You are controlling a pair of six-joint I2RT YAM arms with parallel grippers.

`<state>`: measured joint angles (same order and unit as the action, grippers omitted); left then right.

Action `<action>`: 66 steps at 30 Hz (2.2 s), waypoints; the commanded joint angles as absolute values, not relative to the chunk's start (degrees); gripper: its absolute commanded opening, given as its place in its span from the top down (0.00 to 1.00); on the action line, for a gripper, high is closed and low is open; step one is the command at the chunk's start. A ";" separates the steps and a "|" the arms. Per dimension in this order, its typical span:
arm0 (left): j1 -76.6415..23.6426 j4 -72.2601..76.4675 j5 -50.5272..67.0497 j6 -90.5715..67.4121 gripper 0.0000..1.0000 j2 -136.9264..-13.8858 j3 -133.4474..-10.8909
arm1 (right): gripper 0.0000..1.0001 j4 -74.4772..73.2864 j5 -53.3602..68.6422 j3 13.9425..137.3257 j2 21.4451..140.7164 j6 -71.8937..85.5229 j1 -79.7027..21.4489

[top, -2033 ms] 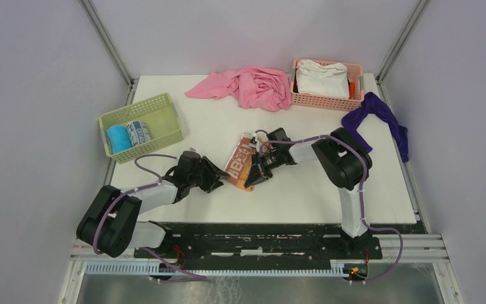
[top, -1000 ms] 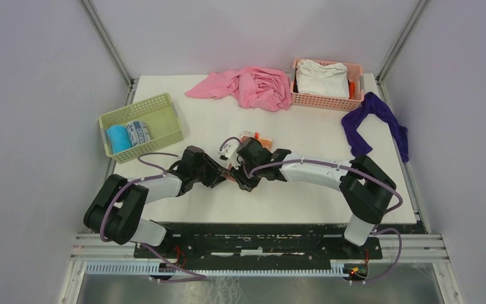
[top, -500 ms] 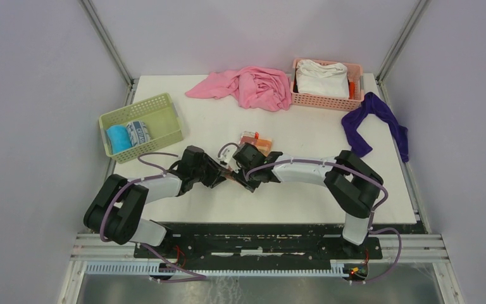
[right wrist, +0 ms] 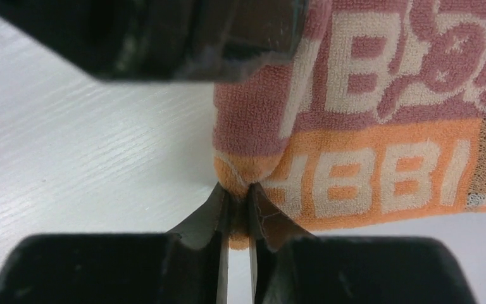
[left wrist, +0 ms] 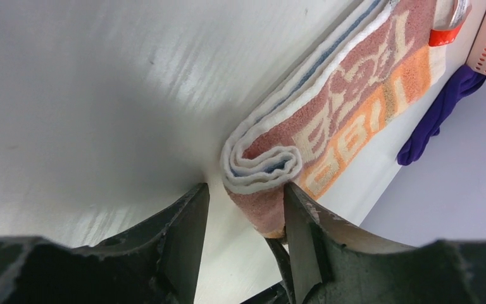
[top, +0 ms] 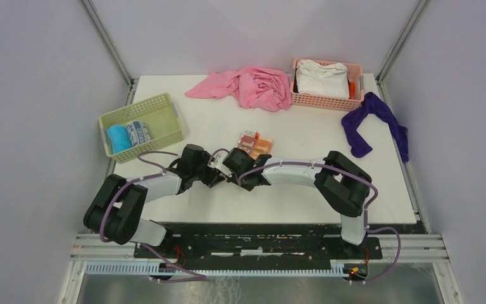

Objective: Roll the towels
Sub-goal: Roll the towel at the center of the board.

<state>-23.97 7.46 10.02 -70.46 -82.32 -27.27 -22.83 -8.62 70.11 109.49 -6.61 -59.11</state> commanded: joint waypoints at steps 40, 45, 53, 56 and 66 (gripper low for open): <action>-21.44 2.55 11.94 -65.69 0.34 -73.37 -23.80 | 0.97 -10.54 63.84 71.78 129.57 25.18 -34.88; -21.45 1.81 11.20 -66.63 0.36 -77.56 -23.98 | 0.87 -14.37 60.06 72.73 126.79 22.08 -34.84; -21.44 1.12 9.21 -69.93 0.42 -81.30 -21.78 | 0.67 -20.36 48.76 72.33 116.41 15.91 -35.88; -21.44 1.36 9.16 -70.56 0.43 -82.52 -21.39 | 0.58 -23.35 42.32 72.46 111.93 11.90 -36.97; -21.44 1.20 9.08 -70.83 0.43 -82.91 -22.32 | 0.38 -17.00 4.94 64.93 96.91 0.79 -51.65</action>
